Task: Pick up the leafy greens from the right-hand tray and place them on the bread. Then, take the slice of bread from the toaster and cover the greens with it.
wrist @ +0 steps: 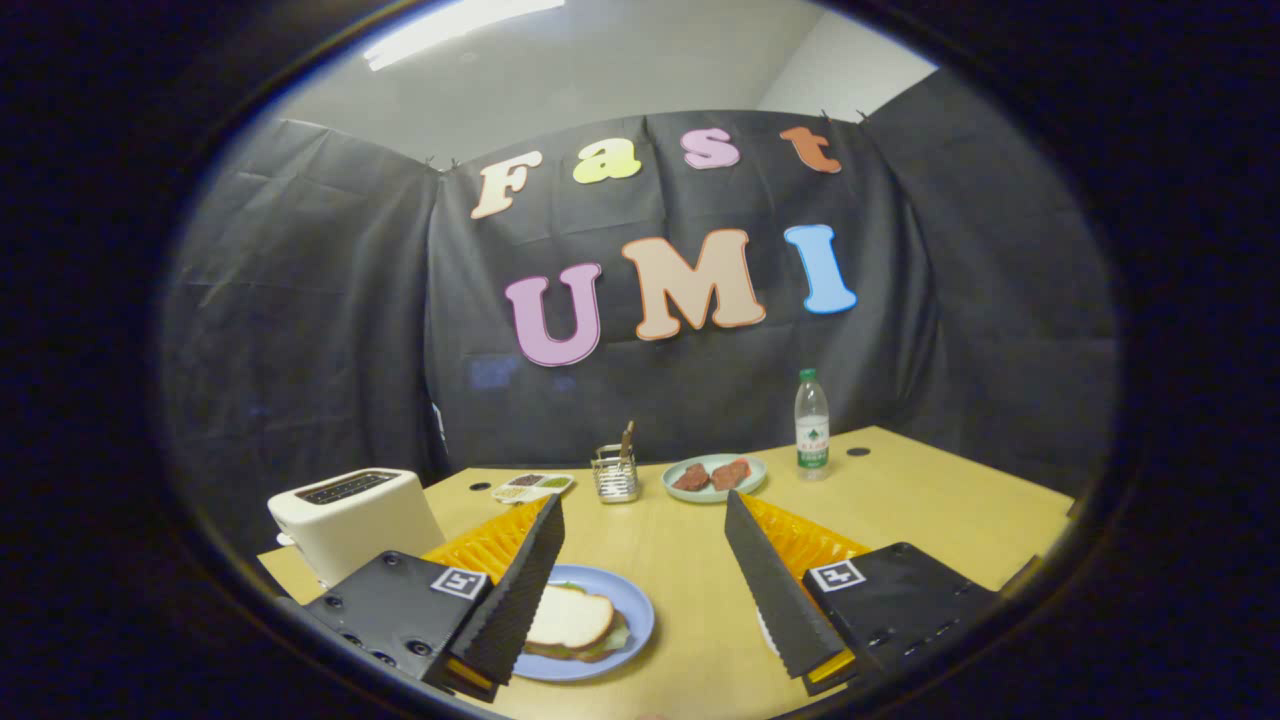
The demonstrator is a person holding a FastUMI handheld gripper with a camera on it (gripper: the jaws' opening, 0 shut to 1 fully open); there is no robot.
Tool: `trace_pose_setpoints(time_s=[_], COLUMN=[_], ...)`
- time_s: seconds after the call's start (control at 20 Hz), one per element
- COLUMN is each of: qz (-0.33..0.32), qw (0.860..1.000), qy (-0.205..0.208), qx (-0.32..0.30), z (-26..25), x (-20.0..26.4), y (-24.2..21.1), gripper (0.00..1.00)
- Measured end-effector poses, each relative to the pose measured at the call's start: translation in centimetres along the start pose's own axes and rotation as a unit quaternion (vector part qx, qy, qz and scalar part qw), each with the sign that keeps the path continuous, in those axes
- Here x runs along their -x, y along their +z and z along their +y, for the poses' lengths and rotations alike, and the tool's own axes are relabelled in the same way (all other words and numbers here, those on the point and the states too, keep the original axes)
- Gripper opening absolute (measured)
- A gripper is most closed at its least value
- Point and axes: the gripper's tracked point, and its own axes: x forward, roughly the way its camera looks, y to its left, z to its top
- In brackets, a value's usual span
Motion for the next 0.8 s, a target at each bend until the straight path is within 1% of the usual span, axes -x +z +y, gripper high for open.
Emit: trace_pose_setpoints(time_s=[0.25, 0.45, 0.6, 0.75, 0.8], qz=[-0.032, -0.050, -0.062, -0.044, -0.040], qw=[0.999, 0.998, 0.997, 0.995, 0.995], qy=[0.019, 0.024, 0.044, 0.091, 0.092], qx=[0.039, 0.042, 0.025, -0.013, -0.021], z=[-1.6, -3.2, -3.0, -1.6, -1.7], x=[-0.7, -1.1, -0.5, -0.4, -0.5], y=[5.4, 7.9, 7.0, 4.7, 4.3], gripper=[1.00, 1.00, 1.00, 1.00, 1.00])
